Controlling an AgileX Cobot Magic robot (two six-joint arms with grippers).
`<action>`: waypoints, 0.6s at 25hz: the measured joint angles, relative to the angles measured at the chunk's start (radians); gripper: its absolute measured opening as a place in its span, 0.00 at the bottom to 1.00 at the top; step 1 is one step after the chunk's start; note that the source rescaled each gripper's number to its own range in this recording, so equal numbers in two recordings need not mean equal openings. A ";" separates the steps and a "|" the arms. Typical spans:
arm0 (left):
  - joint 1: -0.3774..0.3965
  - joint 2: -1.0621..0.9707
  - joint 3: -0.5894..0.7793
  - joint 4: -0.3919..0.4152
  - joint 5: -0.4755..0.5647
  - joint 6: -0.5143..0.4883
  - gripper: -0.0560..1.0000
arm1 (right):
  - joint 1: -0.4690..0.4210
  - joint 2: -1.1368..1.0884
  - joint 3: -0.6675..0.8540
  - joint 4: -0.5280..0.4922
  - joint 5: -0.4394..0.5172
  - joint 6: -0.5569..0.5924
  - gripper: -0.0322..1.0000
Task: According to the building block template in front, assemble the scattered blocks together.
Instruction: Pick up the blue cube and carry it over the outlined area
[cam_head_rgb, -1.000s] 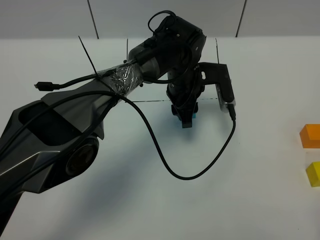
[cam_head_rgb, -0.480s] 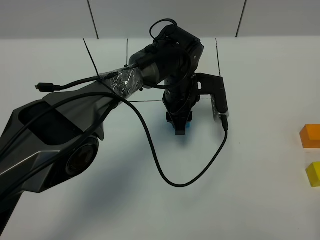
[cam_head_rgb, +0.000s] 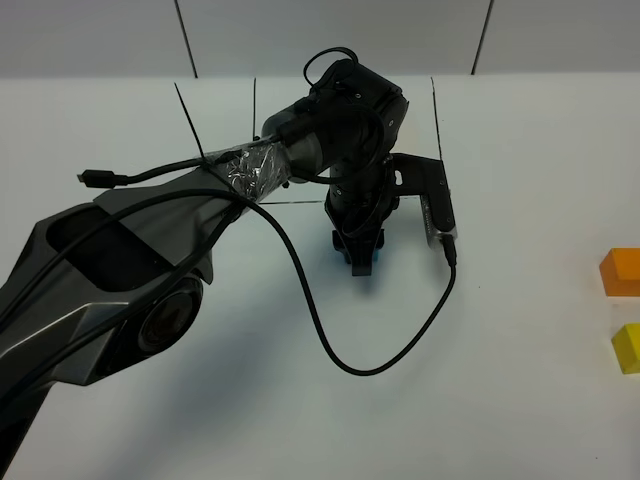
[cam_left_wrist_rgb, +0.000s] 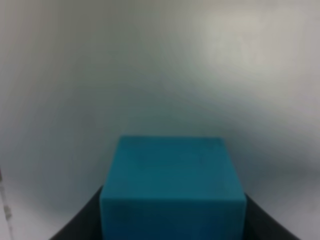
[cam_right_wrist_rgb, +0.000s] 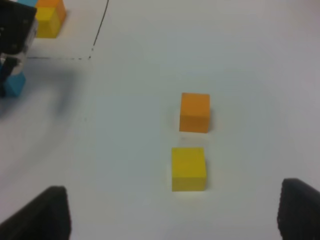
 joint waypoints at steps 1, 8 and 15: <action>0.000 0.001 -0.002 0.000 0.000 0.000 0.05 | 0.000 0.000 0.000 0.000 0.000 0.000 0.71; 0.000 0.003 -0.008 0.002 0.000 0.050 0.05 | 0.000 0.000 0.000 0.000 0.000 0.000 0.71; 0.000 0.005 -0.008 0.012 0.000 0.065 0.22 | 0.000 0.000 0.000 0.000 0.000 0.000 0.71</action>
